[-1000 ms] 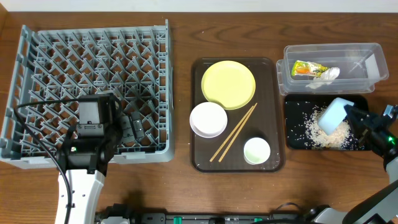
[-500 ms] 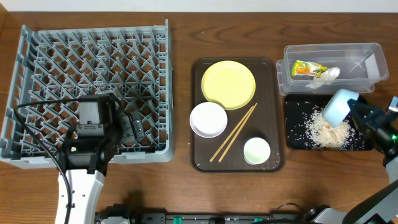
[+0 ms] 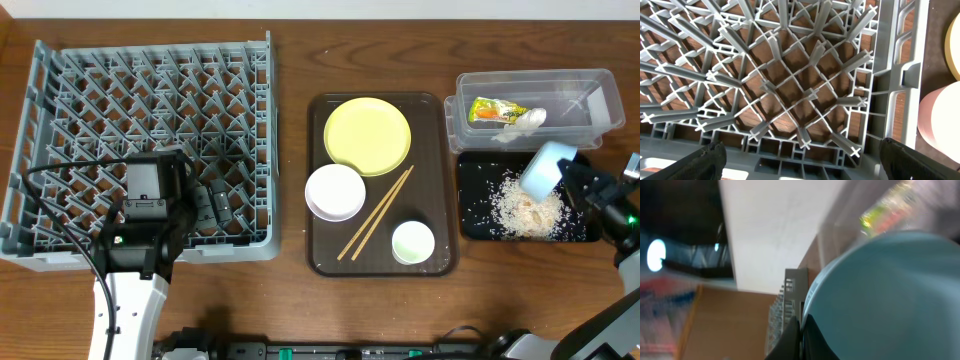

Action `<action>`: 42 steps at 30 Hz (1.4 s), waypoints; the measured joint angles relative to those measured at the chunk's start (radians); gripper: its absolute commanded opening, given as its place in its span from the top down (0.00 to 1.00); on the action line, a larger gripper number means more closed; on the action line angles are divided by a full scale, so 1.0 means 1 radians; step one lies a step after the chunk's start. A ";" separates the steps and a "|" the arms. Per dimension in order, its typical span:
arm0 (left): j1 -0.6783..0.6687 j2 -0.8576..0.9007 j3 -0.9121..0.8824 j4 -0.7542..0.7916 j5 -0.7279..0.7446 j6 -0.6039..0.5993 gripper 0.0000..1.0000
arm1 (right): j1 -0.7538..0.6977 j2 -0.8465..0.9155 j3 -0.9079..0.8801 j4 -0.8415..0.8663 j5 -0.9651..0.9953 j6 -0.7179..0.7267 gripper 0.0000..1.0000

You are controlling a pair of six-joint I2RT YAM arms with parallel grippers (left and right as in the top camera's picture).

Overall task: Sort waste into correct bins and load items into the dishwasher rack
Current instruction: 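Tilt the blue bowl with the right gripper to pour rice onto the black tray, then carry the empty blue bowl with the right gripper and set it on the yellow plate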

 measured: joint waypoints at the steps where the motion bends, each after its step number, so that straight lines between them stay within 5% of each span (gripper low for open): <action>1: 0.000 0.000 0.000 0.000 0.000 0.000 0.01 | 0.005 0.000 0.000 0.032 -0.026 -0.010 0.99; 20: 0.000 0.000 0.000 0.012 0.000 0.000 0.01 | 0.095 0.000 -0.001 0.061 -0.086 -0.037 0.99; 34: 0.000 0.000 0.000 0.013 0.000 0.000 0.01 | 0.668 0.000 0.014 0.689 0.123 0.179 0.99; 38: 0.000 0.000 0.000 0.013 0.000 0.000 0.01 | 0.783 0.000 0.045 0.615 0.267 0.172 0.99; 42: 0.000 0.000 0.000 0.013 0.000 0.000 0.01 | 0.875 0.000 0.112 0.355 0.419 0.074 0.99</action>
